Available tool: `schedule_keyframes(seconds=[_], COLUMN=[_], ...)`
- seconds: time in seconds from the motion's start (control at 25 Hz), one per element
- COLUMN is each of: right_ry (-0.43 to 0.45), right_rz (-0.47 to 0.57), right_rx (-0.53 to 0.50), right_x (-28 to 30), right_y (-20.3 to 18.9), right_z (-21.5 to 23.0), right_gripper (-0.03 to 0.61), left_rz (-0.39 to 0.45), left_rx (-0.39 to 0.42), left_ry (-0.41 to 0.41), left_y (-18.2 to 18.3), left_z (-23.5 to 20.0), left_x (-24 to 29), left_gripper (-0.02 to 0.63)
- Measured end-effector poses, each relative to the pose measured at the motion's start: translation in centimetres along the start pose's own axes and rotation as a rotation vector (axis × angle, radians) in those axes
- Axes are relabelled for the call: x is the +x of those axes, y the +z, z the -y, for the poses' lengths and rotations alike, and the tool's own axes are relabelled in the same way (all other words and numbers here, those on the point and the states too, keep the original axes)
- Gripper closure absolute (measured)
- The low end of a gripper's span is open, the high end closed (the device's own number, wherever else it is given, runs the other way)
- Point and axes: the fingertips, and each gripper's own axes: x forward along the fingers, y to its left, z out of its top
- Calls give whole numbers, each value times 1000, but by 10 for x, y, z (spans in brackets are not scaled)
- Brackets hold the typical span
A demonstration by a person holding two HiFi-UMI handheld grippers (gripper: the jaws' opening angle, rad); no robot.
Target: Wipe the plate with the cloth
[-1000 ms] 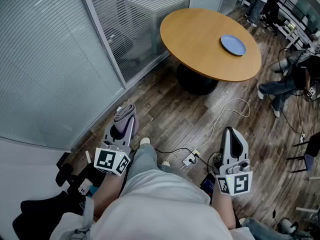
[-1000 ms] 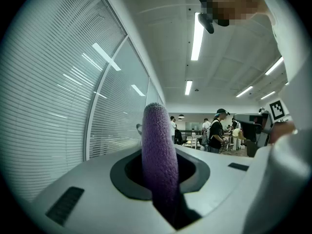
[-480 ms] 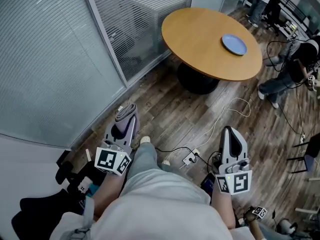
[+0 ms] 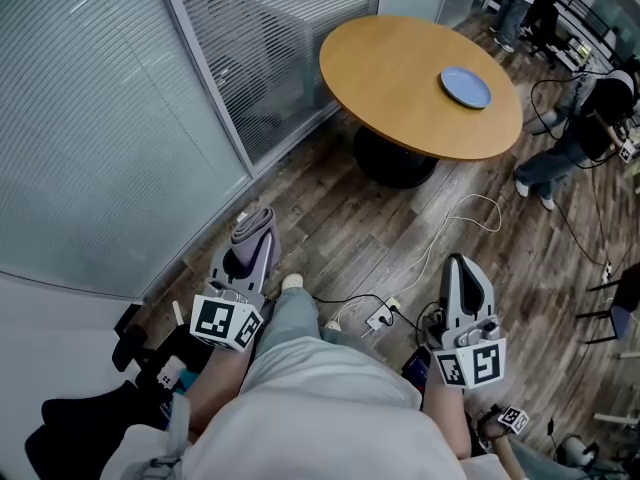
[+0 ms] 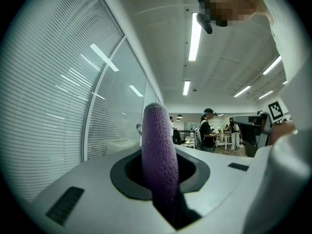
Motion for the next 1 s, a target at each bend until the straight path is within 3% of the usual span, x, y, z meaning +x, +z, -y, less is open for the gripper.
schedule_keyframes(seconds=[0.48,1.0], right_ry=[20,-2], right_rz=[-12,-38], right_rx=[4,-21], right_x=[22,74], right_y=[-5,-10], right_z=[14,61], right_gripper=[558,558], left_rz=[-13,-18], left_rx=[14,-8], left_ry=[1,-17], left_y=[1,0], left_z=[-6,-24], left_x=[19,102], left_gripper=[529,529])
